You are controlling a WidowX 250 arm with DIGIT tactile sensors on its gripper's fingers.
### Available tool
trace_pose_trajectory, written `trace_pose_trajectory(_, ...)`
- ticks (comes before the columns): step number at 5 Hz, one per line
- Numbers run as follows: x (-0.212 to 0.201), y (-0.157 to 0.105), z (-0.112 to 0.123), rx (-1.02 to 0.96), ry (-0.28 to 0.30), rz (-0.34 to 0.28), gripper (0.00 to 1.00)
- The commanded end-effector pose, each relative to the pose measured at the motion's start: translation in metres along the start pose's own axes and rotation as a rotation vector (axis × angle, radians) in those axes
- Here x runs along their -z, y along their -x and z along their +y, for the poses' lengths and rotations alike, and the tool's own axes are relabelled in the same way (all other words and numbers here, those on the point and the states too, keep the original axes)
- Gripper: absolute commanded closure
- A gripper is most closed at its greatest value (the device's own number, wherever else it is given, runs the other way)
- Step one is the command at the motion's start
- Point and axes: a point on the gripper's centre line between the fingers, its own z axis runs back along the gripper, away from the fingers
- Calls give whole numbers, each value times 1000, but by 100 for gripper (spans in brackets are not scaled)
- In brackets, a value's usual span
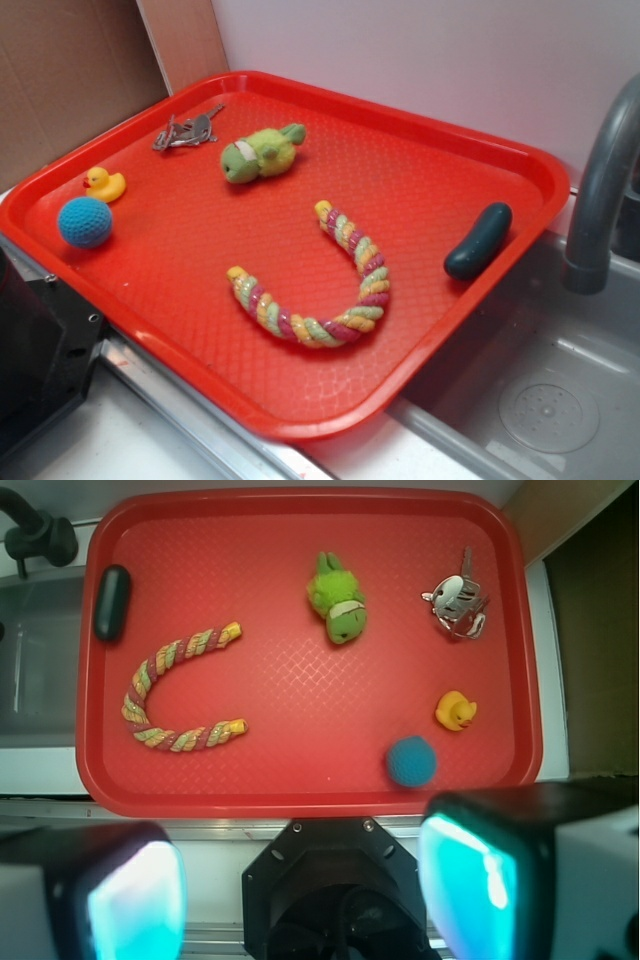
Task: Grab the multicolored rope.
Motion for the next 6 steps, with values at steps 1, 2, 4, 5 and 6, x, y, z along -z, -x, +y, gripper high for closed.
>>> trace_pose_trajectory(1,0,0,0,0,0,0,0)
trace_pose_trajectory(2,12,-16,-7,42,-20,22,0)
trace_pose_trajectory(4,45,-35,-11,35,-60,86,0)
trace_pose_trajectory(5,58,-30,-60,185,-38,122,0)
trace_pose_trajectory(6,63,-5,-107,315,-41,105,0)
